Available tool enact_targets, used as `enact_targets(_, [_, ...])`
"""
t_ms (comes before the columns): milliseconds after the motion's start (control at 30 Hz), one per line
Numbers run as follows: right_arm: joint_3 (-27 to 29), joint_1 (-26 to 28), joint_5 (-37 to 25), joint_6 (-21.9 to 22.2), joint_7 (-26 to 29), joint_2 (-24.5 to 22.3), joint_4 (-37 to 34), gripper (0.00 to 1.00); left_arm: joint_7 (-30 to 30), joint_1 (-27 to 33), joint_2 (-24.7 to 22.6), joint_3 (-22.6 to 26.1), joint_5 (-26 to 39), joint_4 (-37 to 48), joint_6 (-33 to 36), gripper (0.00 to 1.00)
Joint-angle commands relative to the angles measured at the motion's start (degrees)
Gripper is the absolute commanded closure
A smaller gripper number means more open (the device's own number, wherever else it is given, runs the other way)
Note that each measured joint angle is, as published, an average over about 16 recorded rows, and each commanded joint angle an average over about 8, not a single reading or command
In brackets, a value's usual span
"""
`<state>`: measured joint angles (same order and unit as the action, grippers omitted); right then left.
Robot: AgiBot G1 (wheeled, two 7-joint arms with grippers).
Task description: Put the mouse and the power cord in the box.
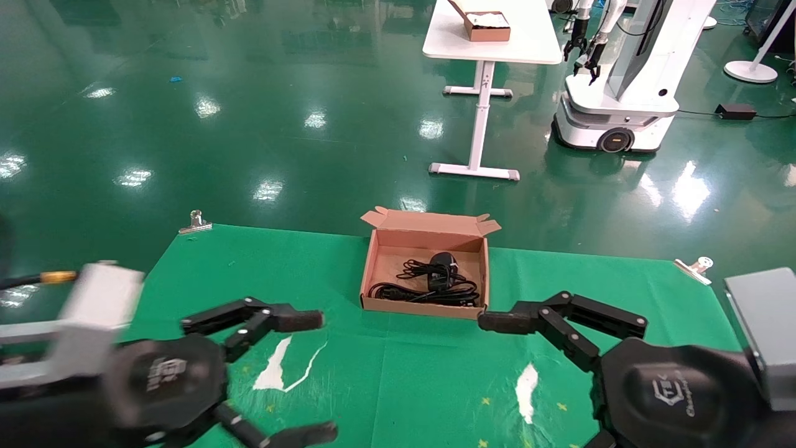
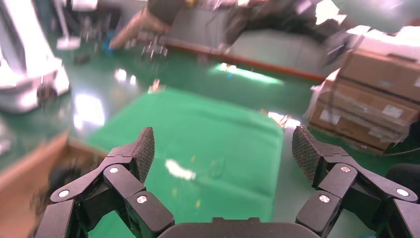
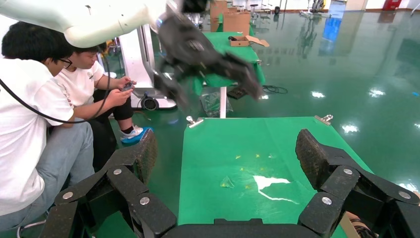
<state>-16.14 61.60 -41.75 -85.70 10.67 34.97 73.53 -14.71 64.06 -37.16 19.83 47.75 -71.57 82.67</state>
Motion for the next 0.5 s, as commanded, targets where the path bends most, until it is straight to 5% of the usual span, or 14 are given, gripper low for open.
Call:
enact_targets(33, [-0.02, 0.01, 0.0, 0.01, -0.01, 0.0, 0.0, 0.0, 2.2, -1.36, 1.17, -2.09, -3.23, -1.1, 1.65, 0.0])
enact_targets(267, [0.06, -0.08, 0.12, -0.06, -0.01, -0.08, 0.06, 0.0, 5.2, -3.66, 3.23, -5.81, -9.11, -2.99, 4.46, 0.0])
enact_targets(500, [0.02, -0.05, 0.07, -0.04, -0.01, -0.06, 0.03, 0.0, 4.67, -3.31, 2.87, -5.13, -8.04, -2.67, 3.99, 0.0])
